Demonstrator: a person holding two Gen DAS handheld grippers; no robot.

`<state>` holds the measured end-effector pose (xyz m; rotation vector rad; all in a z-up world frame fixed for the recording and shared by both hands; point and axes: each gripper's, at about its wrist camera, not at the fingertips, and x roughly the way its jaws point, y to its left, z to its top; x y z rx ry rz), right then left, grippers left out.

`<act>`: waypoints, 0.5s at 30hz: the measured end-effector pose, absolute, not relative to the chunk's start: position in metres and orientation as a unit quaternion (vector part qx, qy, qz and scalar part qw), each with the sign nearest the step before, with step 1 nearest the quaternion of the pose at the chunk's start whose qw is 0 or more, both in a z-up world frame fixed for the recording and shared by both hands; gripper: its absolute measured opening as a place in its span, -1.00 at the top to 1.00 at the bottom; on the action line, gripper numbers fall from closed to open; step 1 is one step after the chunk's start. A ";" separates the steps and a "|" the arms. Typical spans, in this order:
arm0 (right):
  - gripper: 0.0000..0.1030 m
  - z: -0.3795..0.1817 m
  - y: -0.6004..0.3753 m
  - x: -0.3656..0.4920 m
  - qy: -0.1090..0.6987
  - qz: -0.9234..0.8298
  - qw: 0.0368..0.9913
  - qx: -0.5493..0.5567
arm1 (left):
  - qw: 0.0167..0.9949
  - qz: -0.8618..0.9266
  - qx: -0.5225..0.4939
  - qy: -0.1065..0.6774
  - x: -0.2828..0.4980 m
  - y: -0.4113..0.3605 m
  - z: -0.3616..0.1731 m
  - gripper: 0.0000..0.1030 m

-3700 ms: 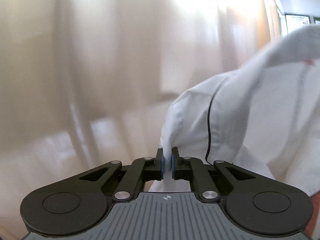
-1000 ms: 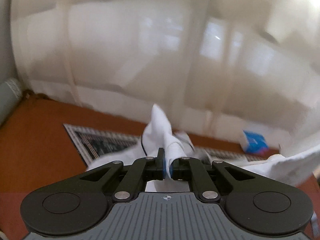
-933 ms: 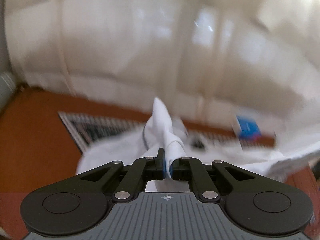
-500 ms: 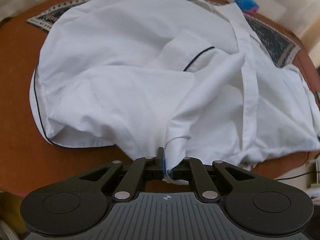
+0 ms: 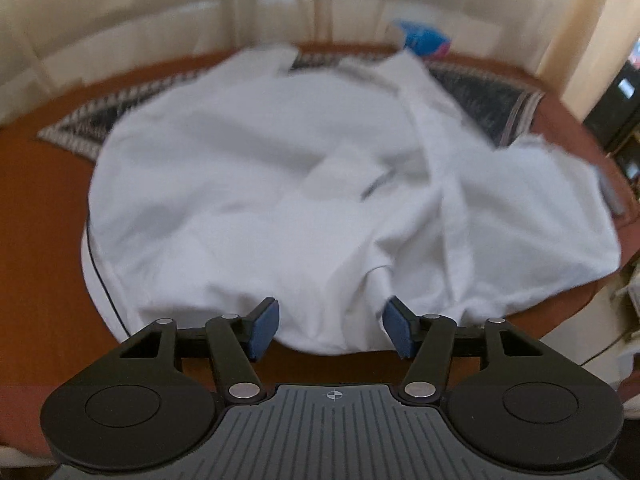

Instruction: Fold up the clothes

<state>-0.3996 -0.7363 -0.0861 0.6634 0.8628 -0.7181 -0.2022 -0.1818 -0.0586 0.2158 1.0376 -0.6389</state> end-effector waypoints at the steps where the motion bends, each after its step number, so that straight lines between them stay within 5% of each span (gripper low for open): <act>1: 0.25 -0.084 -0.738 -0.394 0.401 -0.327 0.800 0.304 | 0.821 -0.298 0.093 0.478 -0.200 -0.183 -0.050 -0.50; 6: 0.04 -0.092 -0.752 -0.349 0.406 -0.287 0.822 0.278 | 0.850 -0.282 0.063 0.441 -0.182 -0.205 -0.019 -0.55; 15: 0.02 -0.103 -0.796 -0.234 0.423 -0.157 0.857 0.249 | 0.875 -0.215 0.056 0.430 -0.130 -0.345 -0.039 -0.57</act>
